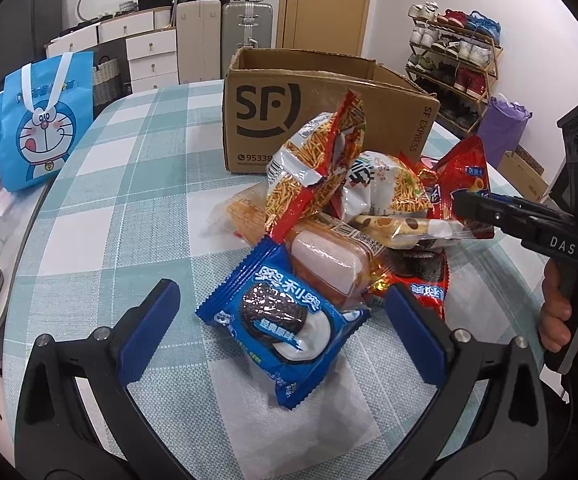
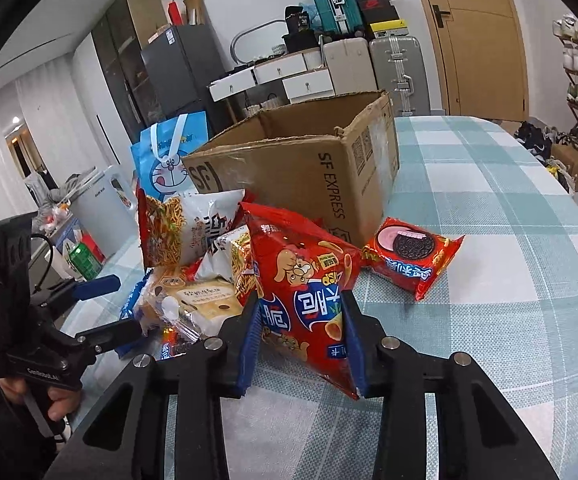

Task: Organize snacks
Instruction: 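Grasp the blue Oreo pack with the left tool while the right tool grasps the red cracker bag, then lift the Oreo pack and red cracker bag and carry them over the box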

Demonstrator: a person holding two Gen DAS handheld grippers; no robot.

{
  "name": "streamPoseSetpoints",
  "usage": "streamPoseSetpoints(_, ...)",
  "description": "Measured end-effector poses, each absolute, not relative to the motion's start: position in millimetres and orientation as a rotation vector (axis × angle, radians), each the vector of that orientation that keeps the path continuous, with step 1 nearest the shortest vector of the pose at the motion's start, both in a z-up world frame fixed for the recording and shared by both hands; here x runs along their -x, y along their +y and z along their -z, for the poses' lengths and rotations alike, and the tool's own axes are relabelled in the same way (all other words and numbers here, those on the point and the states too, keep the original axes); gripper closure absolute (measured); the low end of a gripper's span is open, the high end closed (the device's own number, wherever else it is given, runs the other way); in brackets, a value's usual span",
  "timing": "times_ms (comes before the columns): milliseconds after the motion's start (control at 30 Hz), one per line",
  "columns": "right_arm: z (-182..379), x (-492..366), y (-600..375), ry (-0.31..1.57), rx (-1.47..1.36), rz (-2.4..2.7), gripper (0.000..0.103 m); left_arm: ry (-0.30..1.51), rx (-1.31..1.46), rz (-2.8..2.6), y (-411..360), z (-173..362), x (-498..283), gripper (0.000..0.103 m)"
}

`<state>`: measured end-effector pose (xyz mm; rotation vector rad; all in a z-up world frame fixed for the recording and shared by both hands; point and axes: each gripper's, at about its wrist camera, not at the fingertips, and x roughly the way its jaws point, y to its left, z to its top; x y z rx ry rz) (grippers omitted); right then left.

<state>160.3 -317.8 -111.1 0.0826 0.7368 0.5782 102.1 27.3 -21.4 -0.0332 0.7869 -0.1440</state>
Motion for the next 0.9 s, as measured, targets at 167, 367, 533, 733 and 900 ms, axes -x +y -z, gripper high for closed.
streamPoseSetpoints(167, 106, -157, -323, 0.698, -0.112, -0.586, 0.065, 0.793, 0.033, 0.153, 26, 23, -102, 0.001)
streamPoseSetpoints(367, 104, -158, -333, 0.687, -0.164, -0.596, 0.065, 0.825, 0.002, 0.166, 23, 25, -101, 0.001)
streamPoseSetpoints(533, 104, -157, -332, 0.684, -0.151, -0.598, 0.065, 0.861, -0.001, 0.168, 22, 29, -103, 0.002)
streamPoseSetpoints(733, 105, -157, -332, 0.686, -0.154, -0.601, 0.065, 0.893, -0.033, 0.169, 19, 34, -106, 0.026)
streamPoseSetpoints(900, 105, -156, -331, 0.682, -0.148, -0.602, 0.065, 0.877, -0.089, 0.176, 14, 33, -100, 0.047)
